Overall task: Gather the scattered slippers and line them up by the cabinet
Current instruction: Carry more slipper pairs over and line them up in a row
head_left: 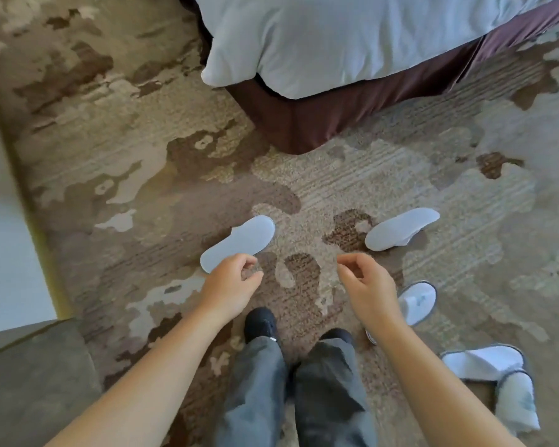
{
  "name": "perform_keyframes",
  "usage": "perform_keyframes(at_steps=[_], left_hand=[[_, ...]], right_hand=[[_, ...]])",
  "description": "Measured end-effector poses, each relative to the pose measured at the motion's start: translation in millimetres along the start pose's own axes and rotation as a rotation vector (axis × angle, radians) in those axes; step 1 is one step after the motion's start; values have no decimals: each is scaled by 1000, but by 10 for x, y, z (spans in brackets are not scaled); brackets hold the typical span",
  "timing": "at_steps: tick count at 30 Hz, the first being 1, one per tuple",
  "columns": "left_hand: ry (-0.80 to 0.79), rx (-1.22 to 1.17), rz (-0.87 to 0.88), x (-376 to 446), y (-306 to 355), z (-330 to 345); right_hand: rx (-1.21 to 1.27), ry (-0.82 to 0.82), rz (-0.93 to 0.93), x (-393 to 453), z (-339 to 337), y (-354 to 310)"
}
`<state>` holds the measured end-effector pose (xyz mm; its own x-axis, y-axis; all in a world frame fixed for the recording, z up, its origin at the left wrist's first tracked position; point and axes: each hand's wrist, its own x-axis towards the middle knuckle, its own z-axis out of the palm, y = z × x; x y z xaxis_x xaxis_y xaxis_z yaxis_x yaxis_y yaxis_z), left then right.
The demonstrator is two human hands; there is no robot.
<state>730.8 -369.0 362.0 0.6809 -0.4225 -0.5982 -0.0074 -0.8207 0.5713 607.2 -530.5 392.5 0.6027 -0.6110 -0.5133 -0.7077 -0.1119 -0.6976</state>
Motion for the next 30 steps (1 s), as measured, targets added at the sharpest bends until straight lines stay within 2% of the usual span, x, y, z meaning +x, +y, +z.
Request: perform_keyframes(at_steps=[4, 10, 15, 23, 26, 30], left_hand=[[38, 54, -36, 1015, -637, 658], [48, 130, -37, 2433, -1873, 1481], [210, 181, -76, 3316, -2500, 1664], [177, 476, -164, 3485, -2652, 1720], [124, 446, -153, 3426, -2576, 1695], [196, 305, -34, 3367, -2258, 1821]], right_hand=[[-76, -93, -3, 968, 642, 741], [-261, -140, -52, 2384, 1687, 1933], [-441, -210, -66, 3214, 2176, 2616], [-538, -272, -99, 3337, 2287, 2891], [-547, -283, -122, 3320, 2291, 2913], [-367, -237, -88, 3297, 2173, 2933]])
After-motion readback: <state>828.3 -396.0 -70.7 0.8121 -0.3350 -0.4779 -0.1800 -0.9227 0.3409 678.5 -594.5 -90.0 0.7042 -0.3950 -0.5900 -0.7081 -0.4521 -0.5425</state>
